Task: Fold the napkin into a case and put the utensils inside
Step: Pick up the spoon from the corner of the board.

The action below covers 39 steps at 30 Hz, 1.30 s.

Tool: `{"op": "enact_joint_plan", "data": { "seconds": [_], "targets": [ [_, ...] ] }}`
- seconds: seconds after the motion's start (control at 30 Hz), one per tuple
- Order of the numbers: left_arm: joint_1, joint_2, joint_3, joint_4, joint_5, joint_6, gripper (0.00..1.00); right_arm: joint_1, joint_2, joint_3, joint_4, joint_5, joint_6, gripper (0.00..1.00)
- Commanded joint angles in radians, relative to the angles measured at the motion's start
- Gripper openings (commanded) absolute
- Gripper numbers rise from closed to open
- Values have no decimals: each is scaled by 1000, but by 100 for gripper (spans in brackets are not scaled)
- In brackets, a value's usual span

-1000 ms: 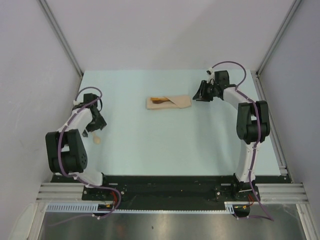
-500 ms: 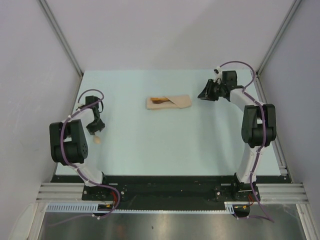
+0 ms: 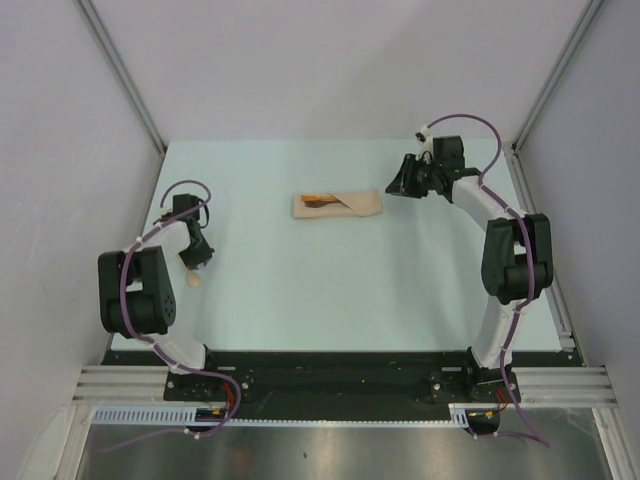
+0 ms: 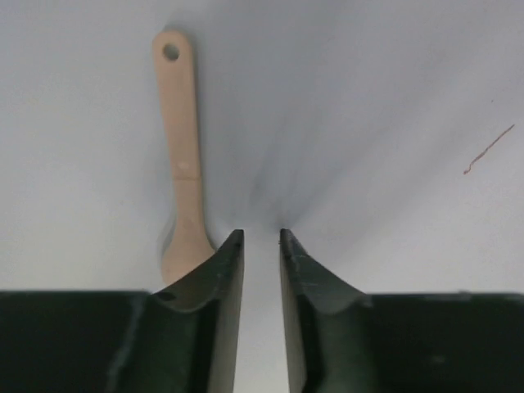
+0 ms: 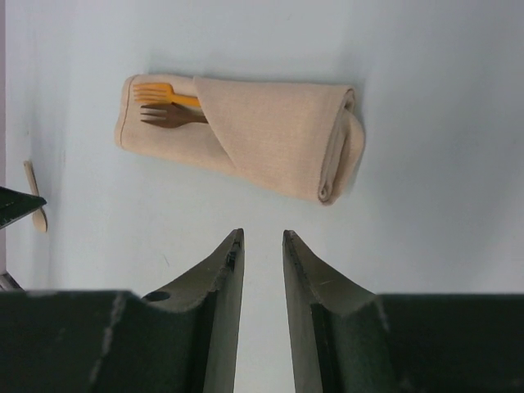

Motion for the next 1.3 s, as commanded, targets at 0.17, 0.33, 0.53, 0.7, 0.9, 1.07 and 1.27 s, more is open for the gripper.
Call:
{"op": "enact_joint_plan", "data": {
  "seconds": [0.17, 0.33, 0.53, 0.7, 0.9, 1.07, 1.27],
  "targets": [
    [36, -183, -35, -143, -91, -21, 63, 30, -34, 23, -3, -28, -13, 30],
    [93, -131, -58, -130, -25, -7, 60, 17, -38, 21, 8, -60, -5, 29],
    [145, -99, -59, -95, -15, 15, 58, 13, -62, -3, 46, -76, 13, 29],
    [173, -19, 20, -60, 50, 59, 58, 22, -61, 1, 54, -85, 19, 29],
    [173, 70, 105, -25, 115, 154, 57, 22, -61, 1, 54, -88, 19, 28],
    [173, 150, 185, -35, 126, 257, 53, 25, -58, 1, 60, -97, 24, 27],
    [168, 183, 150, -35, 146, 234, 37, 25, -58, 0, 63, -97, 22, 27]
  ]
}}
